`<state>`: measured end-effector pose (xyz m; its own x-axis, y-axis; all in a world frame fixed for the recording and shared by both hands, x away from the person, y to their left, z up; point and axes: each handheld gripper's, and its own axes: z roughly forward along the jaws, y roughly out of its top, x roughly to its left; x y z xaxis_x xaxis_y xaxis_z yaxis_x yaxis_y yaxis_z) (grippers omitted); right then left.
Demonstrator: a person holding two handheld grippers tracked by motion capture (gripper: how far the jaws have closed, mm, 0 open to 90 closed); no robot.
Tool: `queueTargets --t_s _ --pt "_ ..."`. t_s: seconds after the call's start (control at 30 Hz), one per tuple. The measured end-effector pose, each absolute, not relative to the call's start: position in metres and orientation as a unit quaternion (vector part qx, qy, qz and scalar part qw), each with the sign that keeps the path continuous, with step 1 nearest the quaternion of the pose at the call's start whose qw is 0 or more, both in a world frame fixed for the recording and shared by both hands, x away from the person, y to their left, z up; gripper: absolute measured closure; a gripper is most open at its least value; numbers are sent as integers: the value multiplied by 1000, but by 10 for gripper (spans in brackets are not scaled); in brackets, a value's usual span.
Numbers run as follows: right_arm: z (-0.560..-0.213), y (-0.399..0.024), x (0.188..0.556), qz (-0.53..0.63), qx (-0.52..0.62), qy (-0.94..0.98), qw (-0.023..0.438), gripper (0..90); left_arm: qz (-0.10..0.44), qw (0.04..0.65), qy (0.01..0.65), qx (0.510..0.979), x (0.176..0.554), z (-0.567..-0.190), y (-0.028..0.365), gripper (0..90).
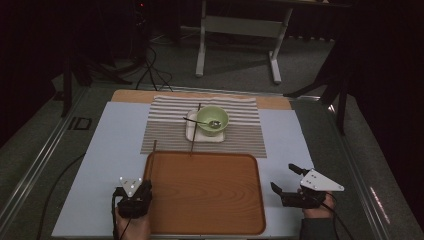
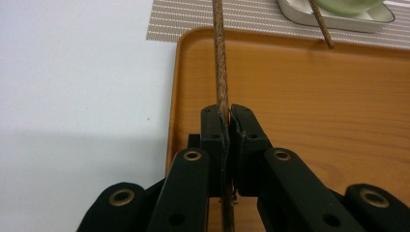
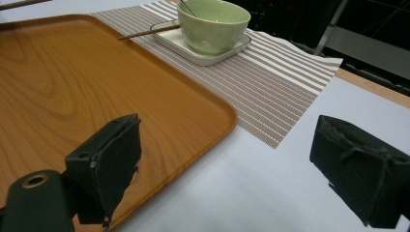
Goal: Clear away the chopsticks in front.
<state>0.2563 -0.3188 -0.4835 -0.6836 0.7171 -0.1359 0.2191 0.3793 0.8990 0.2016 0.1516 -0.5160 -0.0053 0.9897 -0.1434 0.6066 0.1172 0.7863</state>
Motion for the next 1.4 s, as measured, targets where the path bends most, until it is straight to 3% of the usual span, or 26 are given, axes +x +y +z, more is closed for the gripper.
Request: queueTargets --t_s 1.17,1.4 --pt "-483 -319 256 472 297 787 265 106 245 326 671 619 184 -535 154 853" --pt "-483 -319 257 472 297 787 265 106 250 324 666 624 185 -534 152 768"
